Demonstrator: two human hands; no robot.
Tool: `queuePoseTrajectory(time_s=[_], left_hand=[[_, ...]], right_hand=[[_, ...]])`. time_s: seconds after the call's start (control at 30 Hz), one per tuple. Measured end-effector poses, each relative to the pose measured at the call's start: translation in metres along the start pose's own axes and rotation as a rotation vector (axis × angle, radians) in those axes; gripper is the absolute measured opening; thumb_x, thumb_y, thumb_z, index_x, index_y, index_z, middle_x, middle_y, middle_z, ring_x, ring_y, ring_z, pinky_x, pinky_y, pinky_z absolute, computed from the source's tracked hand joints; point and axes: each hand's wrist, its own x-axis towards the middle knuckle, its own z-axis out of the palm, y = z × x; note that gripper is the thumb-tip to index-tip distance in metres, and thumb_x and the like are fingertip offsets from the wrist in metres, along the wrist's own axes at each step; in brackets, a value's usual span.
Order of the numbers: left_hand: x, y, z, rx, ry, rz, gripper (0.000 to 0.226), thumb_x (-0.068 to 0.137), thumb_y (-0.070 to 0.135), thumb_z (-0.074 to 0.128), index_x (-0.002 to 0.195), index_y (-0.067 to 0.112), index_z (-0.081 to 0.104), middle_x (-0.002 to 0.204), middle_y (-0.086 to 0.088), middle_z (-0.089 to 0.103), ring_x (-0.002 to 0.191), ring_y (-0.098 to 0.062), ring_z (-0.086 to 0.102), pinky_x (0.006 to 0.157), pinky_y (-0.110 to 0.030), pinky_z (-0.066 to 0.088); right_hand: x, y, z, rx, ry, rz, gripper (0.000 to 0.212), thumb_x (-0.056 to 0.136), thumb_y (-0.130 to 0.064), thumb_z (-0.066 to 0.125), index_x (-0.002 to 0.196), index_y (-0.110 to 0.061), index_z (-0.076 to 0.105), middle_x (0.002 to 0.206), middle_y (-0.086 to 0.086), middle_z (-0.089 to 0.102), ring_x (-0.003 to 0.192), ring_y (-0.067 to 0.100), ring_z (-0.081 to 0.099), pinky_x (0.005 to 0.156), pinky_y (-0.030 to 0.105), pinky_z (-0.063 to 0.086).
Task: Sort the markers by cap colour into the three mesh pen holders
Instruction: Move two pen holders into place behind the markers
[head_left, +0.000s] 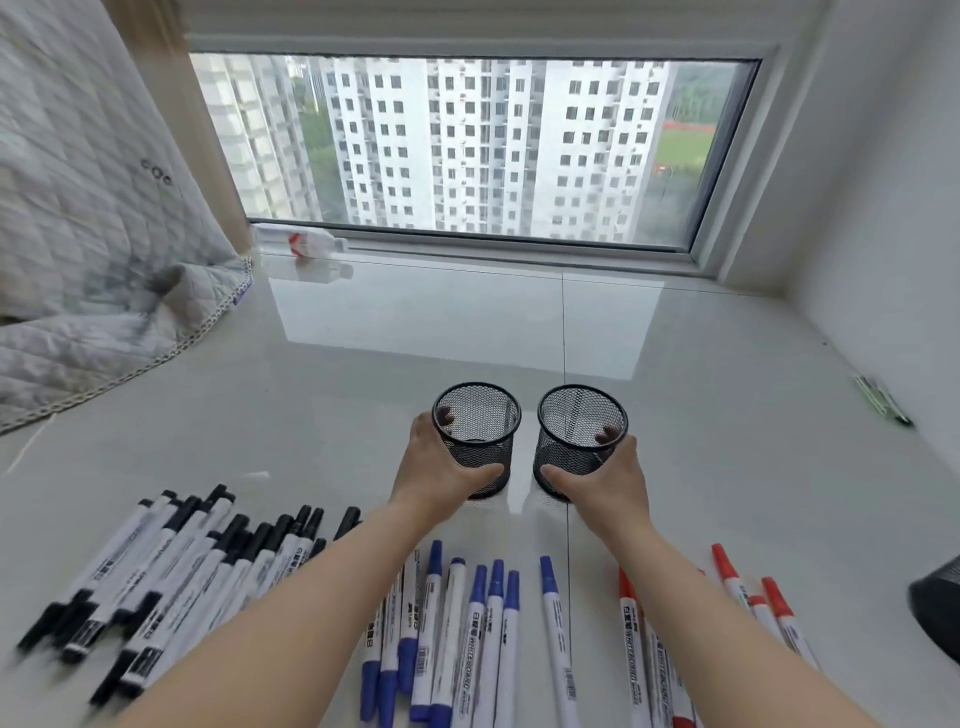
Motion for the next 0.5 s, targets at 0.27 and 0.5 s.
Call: queuePoseTrajectory(time_s=[0.27, 0.5], left_hand=[[0.006, 0.002, -0.004, 0.03, -0.009, -0.026, 0.084, 0.059, 0.039, 0.083, 0.126, 0.018, 0.038, 0.12, 0.006, 0.044, 0.106, -0.007, 0.04, 0.09, -0.02, 0.03], [-0.024, 0.014, -0.003, -0.015, 0.104, -0.154, 0.079, 0.073, 0.03, 0.076, 0.135, 0.011, 0.031, 0.133, -0.008, 0.035, 0.12, -0.022, 0.044, 0.097, -0.029, 0.037]], right_hand=[[-0.002, 0.003, -0.002, -0.023, -0.043, -0.007, 0.076, 0.059, -0.037, 0.083, 0.117, -0.02, 0.038, 0.11, -0.008, 0.051, 0.1, 0.011, 0.049, 0.082, 0.024, 0.036], [-0.015, -0.003, -0.025, -0.089, -0.099, 0.0, 0.091, 0.073, -0.023, 0.077, 0.144, -0.01, 0.021, 0.142, 0.007, 0.038, 0.13, 0.021, 0.038, 0.104, 0.031, 0.033]])
